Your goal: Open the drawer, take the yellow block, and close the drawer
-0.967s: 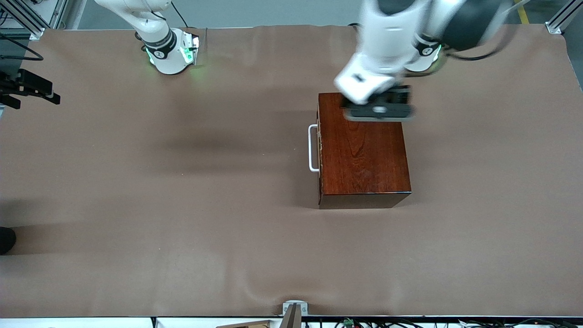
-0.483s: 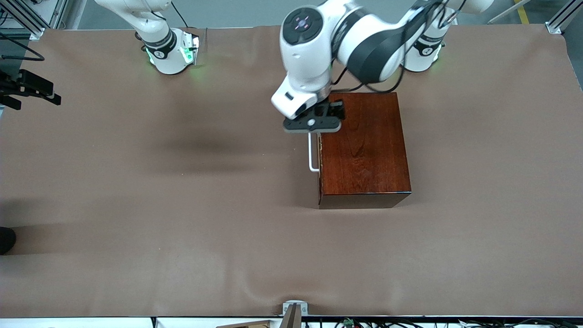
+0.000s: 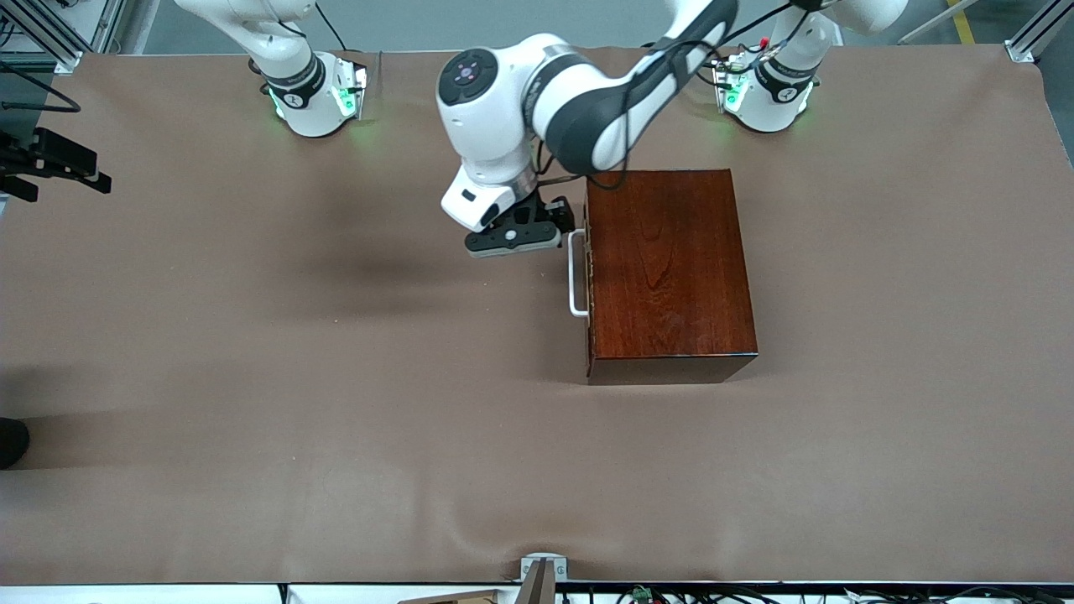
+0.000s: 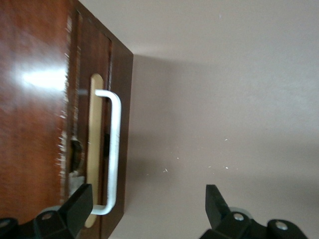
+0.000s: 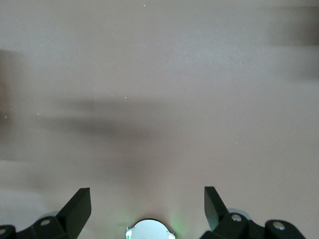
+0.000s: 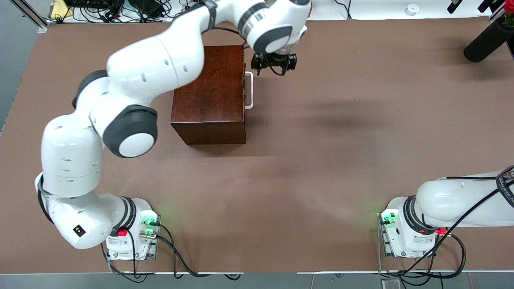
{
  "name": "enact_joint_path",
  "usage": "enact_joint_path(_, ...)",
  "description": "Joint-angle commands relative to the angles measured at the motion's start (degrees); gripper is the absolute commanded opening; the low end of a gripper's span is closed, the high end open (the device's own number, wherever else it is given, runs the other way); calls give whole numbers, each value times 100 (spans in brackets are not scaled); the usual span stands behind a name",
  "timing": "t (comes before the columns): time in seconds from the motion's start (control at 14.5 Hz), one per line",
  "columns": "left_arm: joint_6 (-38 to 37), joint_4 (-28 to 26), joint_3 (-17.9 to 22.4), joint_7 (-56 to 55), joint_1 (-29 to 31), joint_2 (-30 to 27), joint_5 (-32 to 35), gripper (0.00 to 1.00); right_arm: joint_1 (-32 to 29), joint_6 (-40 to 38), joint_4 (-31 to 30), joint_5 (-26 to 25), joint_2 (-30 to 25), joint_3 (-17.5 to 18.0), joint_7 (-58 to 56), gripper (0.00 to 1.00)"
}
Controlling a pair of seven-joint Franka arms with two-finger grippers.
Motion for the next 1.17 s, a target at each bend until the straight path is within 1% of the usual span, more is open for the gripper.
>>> enact_joint_path(0.0, -174, 356, 131, -66, -140, 379, 164, 100, -168, -97, -80, 1, -99, 79, 0, 100)
enact_joint_path(0.14, -403, 330, 210, -23, -229, 529, 199, 100, -230, -115, -80, -34, -99, 79, 0, 100)
enact_joint_path(0.28, -421, 286, 211, -5, -246, 600, 260, 100, -239, -228, -80, -52, -99, 71, 0, 100)
enact_joint_path(0.55, -631, 268, 211, 13, -211, 696, 384, 100, -221, -185, -80, -61, -47, 79, 0, 100)
enact_joint_path(0.9, -623, 242, 219, 66, -167, 951, 463, 100, -169, -185, -71, -61, -38, 97, 0, 100)
enact_joint_path(1.11, -614, 242, 219, 145, -176, 1100, 691, 100, -168, -176, -71, -52, -29, 105, 9, 100)
